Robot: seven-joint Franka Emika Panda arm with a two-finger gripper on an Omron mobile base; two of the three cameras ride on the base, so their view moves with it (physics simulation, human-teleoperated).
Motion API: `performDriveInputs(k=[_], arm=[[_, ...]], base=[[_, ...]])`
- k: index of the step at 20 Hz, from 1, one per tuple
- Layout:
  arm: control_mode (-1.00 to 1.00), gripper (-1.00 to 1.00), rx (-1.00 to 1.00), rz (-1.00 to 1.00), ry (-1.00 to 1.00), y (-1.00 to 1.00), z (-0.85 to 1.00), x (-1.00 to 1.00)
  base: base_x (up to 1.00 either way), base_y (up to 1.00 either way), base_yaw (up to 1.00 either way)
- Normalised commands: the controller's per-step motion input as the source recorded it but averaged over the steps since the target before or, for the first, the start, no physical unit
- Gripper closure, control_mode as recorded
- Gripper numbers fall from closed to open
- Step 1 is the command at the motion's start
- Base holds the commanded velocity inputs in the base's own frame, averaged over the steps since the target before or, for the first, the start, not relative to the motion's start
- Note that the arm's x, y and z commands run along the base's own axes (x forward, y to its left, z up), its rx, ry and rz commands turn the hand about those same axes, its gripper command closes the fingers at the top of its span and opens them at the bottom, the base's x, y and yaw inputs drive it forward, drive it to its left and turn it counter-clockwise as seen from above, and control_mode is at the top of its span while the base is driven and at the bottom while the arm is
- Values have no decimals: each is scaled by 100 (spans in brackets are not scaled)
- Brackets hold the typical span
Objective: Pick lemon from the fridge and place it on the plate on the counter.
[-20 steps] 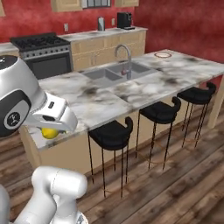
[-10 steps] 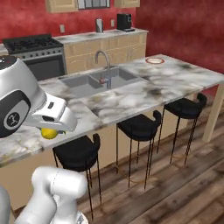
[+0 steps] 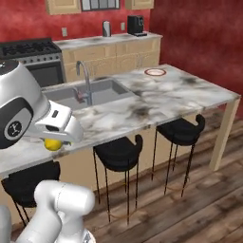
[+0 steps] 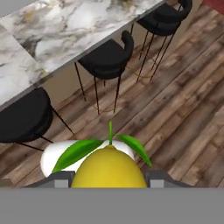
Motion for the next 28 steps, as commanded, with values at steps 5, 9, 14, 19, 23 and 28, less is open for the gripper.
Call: performDriveInputs(k=[5, 9, 14, 19, 23, 28], arm=[[100, 100, 0, 0, 0, 0, 0, 0], [100, 100, 0, 0, 0, 0, 0, 0], [100, 100, 0, 0, 0, 0, 0, 0], [100, 100, 0, 0, 0, 0, 0, 0], [100, 100, 0, 0, 0, 0, 0, 0], [100, 100, 0, 0, 0, 0, 0, 0]], base=[[28, -100, 23], [34, -100, 29], [28, -100, 32], [10, -100, 23], [15, -100, 24], [21, -100, 29]])
